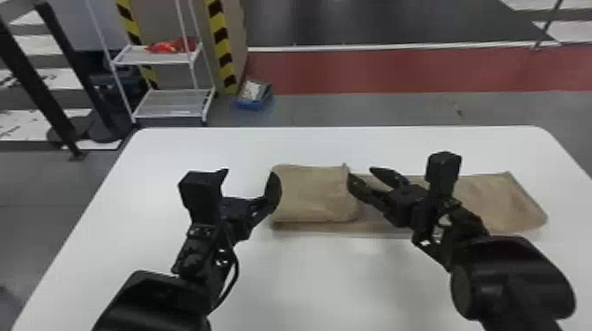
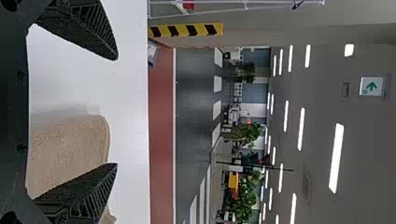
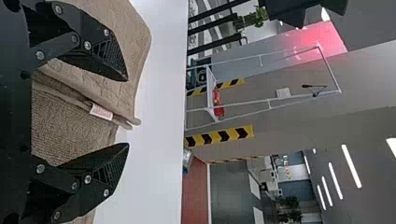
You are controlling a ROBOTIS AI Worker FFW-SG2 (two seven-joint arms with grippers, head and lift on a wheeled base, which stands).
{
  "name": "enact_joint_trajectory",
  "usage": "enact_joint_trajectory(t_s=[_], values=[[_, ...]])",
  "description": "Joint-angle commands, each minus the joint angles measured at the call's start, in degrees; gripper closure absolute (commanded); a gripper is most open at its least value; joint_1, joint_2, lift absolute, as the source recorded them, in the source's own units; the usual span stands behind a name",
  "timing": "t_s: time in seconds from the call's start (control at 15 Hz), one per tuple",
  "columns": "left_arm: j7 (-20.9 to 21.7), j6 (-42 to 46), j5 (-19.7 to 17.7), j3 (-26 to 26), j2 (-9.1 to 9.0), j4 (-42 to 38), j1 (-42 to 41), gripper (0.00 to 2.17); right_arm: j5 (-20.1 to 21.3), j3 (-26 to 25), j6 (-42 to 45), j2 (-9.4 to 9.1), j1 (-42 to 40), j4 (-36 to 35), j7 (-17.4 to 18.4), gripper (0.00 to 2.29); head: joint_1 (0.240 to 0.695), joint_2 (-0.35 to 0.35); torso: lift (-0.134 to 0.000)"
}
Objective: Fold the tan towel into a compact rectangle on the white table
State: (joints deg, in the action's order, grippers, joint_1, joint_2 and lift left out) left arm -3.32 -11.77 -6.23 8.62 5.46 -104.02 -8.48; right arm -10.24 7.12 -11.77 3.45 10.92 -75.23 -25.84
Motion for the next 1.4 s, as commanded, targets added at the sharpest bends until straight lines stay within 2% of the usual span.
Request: enact_joint_trajectory(t_s=[0.0,0.13,0.2,0.53,0.73,0.8,1.0,1.13,1.33], values=[[0.2,0.0,0.4,1.0,-0.01,0.0,0.2,0.07,0.2,1.6,-0.5,-0.11,1.4,1.8,0.0,0.47,0.695,0.074,-0.125],[0.1,0.0,1.0,1.2,-0.01,0.1,0.4,0.08,0.9,2.0,-0.5,-0.11,1.9,2.8,0.0,0.48,0.695,0.074,-0.125],[0.1,0.0,1.0,1.2,-0.01,0.1,0.4,0.08,1.1,2.2,-0.8,-0.11,2.3,3.4,0.0,0.56,0.695,0.075,-0.125],[-0.4,0.2,1.0,0.5,-0.01,-0.5,-0.2,0.08,2.4,2.7,-0.8,-0.37,2.6,4.2,0.2,0.57,0.695,0.082,-0.125],[-0.2,0.2,1.0,0.6,-0.01,-0.6,-0.3,0.09,3.0,2.6,-3.1,-0.37,2.7,4.2,0.2,0.60,0.695,0.089,-0.125],[-0.3,0.2,1.0,0.6,-0.01,-0.6,-0.3,0.09,3.5,2.5,-6.3,-0.28,3.1,4.3,-0.1,0.64,0.695,0.089,-0.125],[-0.2,0.4,1.0,1.2,-0.01,-0.7,-0.3,0.09,3.3,2.5,-6.3,-0.37,3.1,4.2,-0.7,0.65,0.695,0.085,-0.125],[-0.1,0.2,1.0,1.2,-0.01,-0.8,-0.5,0.09,3.0,2.5,-6.1,-0.37,3.1,4.2,-0.8,0.83,0.695,0.083,-0.125],[0.1,0.2,1.0,1.2,-0.01,-1.3,-0.8,0.09,2.9,2.4,-6.1,-0.28,2.9,3.8,-0.9,0.83,0.695,0.082,-0.125]])
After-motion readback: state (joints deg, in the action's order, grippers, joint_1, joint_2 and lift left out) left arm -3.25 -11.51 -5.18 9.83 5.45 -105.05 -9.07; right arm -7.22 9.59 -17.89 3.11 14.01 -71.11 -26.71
